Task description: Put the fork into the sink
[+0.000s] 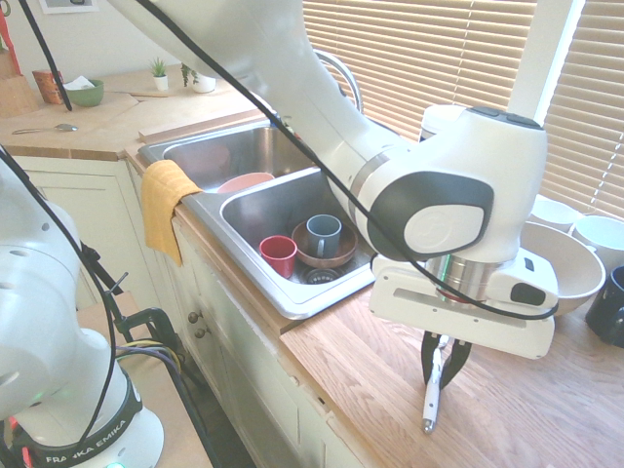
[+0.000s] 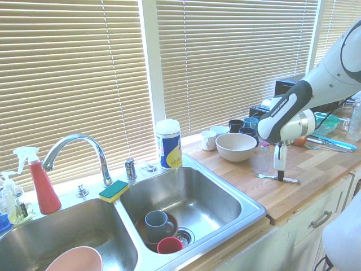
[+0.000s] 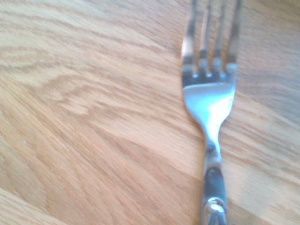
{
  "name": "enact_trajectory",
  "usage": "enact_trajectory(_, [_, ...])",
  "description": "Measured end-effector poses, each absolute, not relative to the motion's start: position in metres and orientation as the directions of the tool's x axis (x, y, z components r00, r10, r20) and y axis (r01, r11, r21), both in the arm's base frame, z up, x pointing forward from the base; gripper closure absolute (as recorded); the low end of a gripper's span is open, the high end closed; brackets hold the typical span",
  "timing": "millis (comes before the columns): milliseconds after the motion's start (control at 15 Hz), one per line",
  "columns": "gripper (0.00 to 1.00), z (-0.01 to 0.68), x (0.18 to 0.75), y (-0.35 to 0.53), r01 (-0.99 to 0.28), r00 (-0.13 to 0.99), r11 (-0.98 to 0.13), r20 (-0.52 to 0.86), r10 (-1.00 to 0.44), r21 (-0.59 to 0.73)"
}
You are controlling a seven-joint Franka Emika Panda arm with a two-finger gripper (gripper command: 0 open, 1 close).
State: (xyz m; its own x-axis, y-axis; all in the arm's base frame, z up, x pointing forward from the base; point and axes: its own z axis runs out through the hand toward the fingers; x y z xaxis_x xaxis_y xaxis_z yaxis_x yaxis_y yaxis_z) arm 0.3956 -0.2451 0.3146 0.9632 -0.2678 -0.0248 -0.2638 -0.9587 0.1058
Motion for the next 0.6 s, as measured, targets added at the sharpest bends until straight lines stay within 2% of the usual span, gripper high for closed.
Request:
enact_trajectory(333, [1.0,0.317,0.39,-0.247,-0.303,0.951,-0.95,-0.04,-0.306,0.078])
enact_trajectory(600, [1.0,0.367,0.392,-0.221,-0.297,0.955,-0.954,0.001,-0.297,0.052])
